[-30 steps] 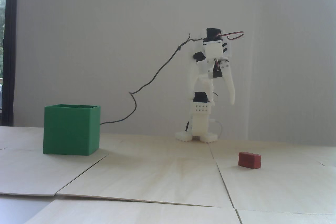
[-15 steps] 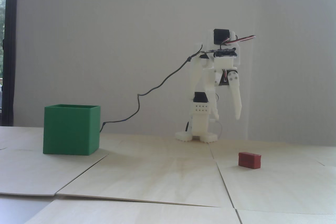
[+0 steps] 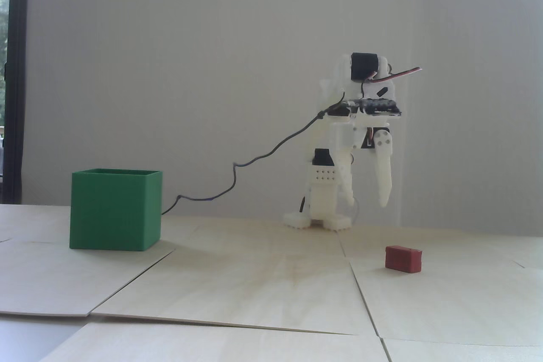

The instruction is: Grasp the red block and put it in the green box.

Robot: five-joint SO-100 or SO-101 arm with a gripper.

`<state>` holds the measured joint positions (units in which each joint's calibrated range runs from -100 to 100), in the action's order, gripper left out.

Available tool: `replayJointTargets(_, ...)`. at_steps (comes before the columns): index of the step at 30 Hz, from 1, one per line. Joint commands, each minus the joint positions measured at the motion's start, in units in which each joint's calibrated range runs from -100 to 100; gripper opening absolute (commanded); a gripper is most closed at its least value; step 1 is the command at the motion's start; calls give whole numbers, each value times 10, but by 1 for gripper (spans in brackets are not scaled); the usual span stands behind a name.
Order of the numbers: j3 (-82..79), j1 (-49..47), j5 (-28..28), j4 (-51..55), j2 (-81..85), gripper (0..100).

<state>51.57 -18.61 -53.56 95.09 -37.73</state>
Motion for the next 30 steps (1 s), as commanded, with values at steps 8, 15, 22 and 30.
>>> replayJointTargets(8,232,-1,-11,21,-95,18)
replayJointTargets(15,363,6,-13,41,-165,18)
replayJointTargets(22,423,-2,-13,39,-229,18)
replayJointTargets(30,433,-38,-30,42,-244,18)
